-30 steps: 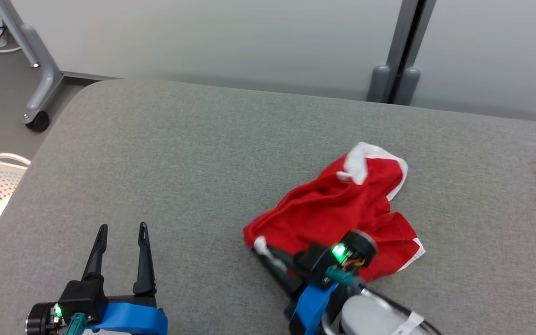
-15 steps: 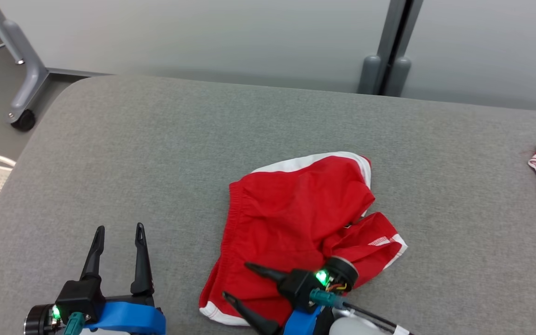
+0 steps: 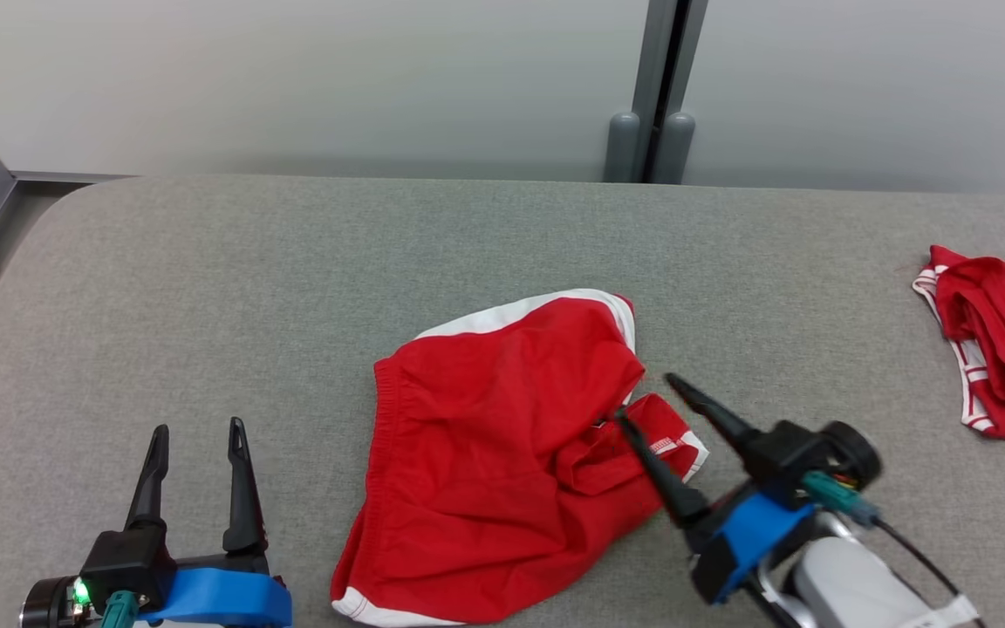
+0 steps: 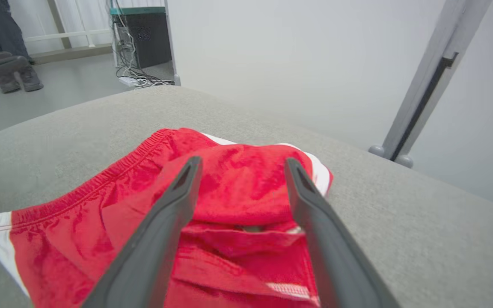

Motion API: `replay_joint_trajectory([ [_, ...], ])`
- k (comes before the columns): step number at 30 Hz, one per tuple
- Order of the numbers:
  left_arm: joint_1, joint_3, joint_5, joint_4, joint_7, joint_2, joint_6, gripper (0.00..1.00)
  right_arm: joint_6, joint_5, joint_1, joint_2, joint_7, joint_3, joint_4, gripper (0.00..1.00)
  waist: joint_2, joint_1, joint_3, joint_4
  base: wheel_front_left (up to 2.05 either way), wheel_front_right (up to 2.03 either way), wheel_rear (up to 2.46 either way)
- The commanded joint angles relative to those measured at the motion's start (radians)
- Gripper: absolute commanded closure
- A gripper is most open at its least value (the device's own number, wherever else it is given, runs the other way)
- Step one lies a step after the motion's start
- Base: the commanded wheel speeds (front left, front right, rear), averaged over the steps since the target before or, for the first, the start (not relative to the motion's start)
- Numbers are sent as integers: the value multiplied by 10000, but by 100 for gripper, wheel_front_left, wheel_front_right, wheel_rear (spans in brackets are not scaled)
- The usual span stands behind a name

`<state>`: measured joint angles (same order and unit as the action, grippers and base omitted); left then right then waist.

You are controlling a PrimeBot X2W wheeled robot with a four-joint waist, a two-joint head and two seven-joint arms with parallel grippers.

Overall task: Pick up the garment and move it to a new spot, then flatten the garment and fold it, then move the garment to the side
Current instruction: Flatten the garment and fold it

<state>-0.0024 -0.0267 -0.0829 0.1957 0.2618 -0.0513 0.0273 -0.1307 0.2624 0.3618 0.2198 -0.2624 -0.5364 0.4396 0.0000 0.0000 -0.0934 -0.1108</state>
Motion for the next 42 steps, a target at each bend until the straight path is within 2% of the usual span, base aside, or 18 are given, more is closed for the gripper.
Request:
replay_joint_trajectory([
  [1,56,-60,56,-57,40,9,10,0,-2,-131,-276,205,-28,342,-34,0,0,0,1,64,0,0,0],
  [7,42,-54,89,-101,40,7,33,0,-2,-366,-708,487,-28,1110,89,0,0,0,-64,107,0,0,0],
  [12,-83,94,39,-112,40,10,25,0,-2,-244,-787,466,-28,1214,712,0,0,0,-189,4,0,0,0],
  [27,-445,368,-22,-69,40,9,-87,0,-2,487,720,-20,-28,481,3826,0,0,0,-717,-466,0,0,0],
  [28,-446,385,-27,-64,40,11,-103,0,-2,642,802,-65,-30,390,3970,27,0,0,-729,-478,0,0,0],
  [29,-438,395,-34,-57,40,11,-100,0,-2,734,876,-83,-28,298,4098,85,0,0,-732,-484,0,0,0],
  [30,-430,407,-40,-52,40,13,-124,0,-2,872,925,-102,-28,197,4209,100,0,0,-729,-483,0,0,0],
  [35,-232,355,-66,21,42,11,-158,0,-2,1371,740,-10,-28,40,4155,100,0,0,-537,-284,0,0,0],
  [42,-20,328,-132,104,40,10,-119,0,-2,1719,-723,171,-28,506,2650,100,0,0,-43,235,0,0,0],
])
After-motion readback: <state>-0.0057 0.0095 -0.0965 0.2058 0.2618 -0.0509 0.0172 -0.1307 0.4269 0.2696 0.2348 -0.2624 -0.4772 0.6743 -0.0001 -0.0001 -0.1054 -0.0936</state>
